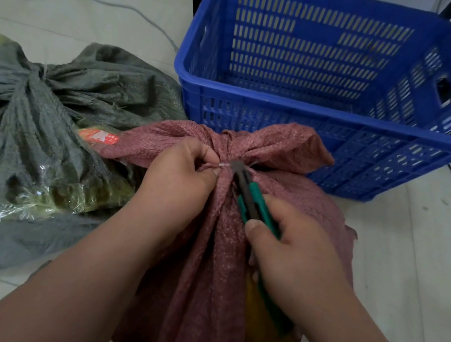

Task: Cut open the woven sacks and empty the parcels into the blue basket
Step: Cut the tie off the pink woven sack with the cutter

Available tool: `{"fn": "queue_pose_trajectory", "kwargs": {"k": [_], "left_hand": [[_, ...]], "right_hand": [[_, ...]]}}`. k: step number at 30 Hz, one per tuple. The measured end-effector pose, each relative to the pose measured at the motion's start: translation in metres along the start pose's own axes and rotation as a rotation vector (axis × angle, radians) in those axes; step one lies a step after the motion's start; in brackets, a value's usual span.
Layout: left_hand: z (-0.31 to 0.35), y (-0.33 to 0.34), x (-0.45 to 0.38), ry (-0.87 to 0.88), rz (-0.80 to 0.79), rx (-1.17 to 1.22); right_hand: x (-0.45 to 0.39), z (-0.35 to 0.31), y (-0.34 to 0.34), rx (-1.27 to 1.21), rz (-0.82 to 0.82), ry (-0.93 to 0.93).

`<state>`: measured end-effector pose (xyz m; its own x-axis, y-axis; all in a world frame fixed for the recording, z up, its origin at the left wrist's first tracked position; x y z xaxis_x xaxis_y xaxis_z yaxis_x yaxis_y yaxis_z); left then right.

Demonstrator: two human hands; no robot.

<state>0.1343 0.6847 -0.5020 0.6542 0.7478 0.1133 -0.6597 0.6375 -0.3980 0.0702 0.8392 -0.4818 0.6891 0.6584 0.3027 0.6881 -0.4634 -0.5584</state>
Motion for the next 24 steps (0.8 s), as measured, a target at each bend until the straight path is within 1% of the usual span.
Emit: {"fn": "queue_pose_trajectory", "kwargs": {"k": [2, 3, 5, 7, 10, 12, 14, 16, 19, 21, 24], "left_hand": [[0.003, -0.005, -0.002, 0.014, 0.008, -0.007], [0.005, -0.006, -0.003, 0.036, 0.006, -0.035], [0.012, -0.007, -0.003, 0.081, -0.001, -0.117], [0.02, -0.005, -0.001, 0.117, -0.023, -0.159], [0.025, -0.001, 0.001, 0.153, -0.079, -0.113], [0.025, 0.001, 0.001, 0.155, -0.114, -0.102], [0.023, 0.003, 0.003, 0.14, -0.155, -0.082], [0.022, 0.002, 0.005, 0.087, -0.185, 0.021], [0.017, 0.002, 0.009, -0.07, -0.205, 0.321], [0.014, 0.006, 0.009, -0.141, -0.209, 0.465], [0.011, 0.01, 0.009, -0.177, -0.21, 0.531]], "right_hand": [[0.003, 0.0, -0.009, -0.286, 0.012, 0.059], [0.004, -0.002, -0.011, -0.367, 0.031, 0.067], [0.005, -0.006, -0.01, -0.443, 0.072, 0.057], [0.003, -0.009, -0.006, -0.398, 0.122, 0.043], [-0.006, -0.011, 0.0, -0.276, 0.179, 0.06], [-0.013, -0.007, -0.001, -0.249, 0.215, 0.091], [-0.018, -0.004, -0.002, -0.197, 0.25, 0.084], [-0.019, -0.002, -0.004, -0.138, 0.264, 0.063], [-0.017, 0.001, -0.008, -0.075, 0.274, 0.053], [-0.018, 0.004, -0.012, -0.055, 0.296, 0.051], [-0.019, 0.004, -0.015, -0.028, 0.303, 0.053]]}}
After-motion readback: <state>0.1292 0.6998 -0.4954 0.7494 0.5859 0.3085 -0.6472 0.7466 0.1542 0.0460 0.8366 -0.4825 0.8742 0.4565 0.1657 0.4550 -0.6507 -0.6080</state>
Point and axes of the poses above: each hand's wrist, its own x-axis away from the middle knuckle, its own y-axis out of the palm, z = x × y, the point moved 7 cm from there along -x, towards the middle knuckle, and after that the axes turned 4 degrees about y, right-handed, at the moved point
